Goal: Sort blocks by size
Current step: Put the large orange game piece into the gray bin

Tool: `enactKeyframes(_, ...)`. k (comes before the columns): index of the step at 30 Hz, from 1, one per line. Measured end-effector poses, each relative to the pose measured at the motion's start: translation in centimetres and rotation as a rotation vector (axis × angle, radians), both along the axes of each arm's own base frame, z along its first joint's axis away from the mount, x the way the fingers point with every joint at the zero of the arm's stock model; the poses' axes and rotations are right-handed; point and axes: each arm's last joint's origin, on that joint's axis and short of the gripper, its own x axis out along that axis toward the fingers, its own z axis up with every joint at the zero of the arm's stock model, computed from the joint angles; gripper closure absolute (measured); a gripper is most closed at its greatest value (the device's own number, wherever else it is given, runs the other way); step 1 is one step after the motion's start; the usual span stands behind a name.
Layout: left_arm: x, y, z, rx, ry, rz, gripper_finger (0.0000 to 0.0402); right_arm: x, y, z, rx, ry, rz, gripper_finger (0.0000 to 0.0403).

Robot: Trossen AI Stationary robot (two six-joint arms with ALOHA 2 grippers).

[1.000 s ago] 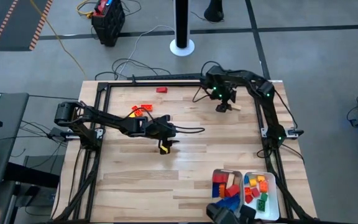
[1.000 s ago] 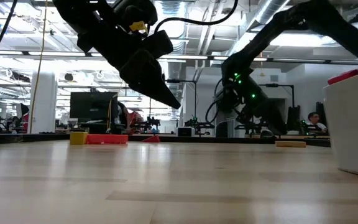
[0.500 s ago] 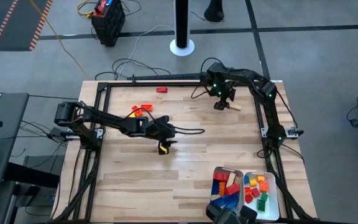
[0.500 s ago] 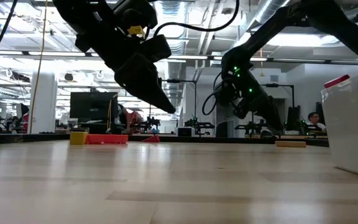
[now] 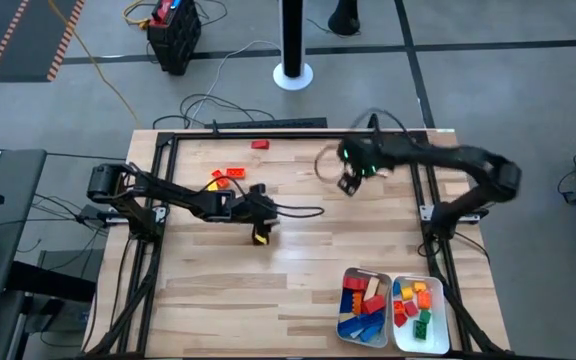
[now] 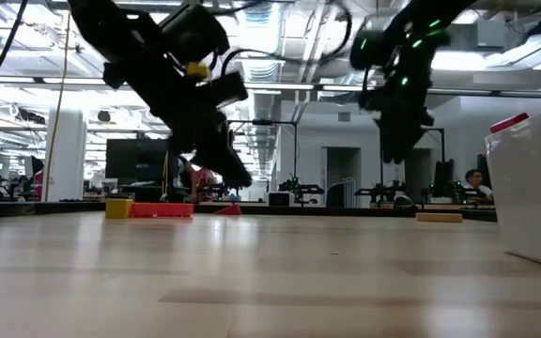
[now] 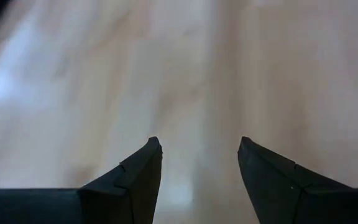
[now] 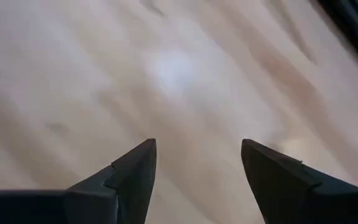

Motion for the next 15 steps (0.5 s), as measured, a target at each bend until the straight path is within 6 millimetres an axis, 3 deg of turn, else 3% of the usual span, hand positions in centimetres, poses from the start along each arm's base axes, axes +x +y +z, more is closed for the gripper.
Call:
enactKeyframes(3, -0.8, 0.6, 0.2, 0.095, 0.064, 0.110, 0.0200, -0.5, 3.6, -0.3, -0.059, -0.174, 0.047, 0.0137)
enactKeyframes(7, -2.3, 1.3, 1.9, 0.167, 0.099, 0.205, 0.0200, -0.6, 7.2, -1.9, -0.084, -0.367, 0.124, 0.0137)
enactKeyframes(11, -4.4, 2.5, 3.4, 0.161, 0.152, 0.273, 0.0200, 0.0, 9.7, -2.8, -0.099, -0.501, 0.213, 0.0137)
enactKeyframes(15, -6.4, 4.7, 4.3, 0.151, 0.225, 0.363, 0.0200, 0.8, 11.4, -3.2, -0.175, -0.527, 0.309, 0.0137)
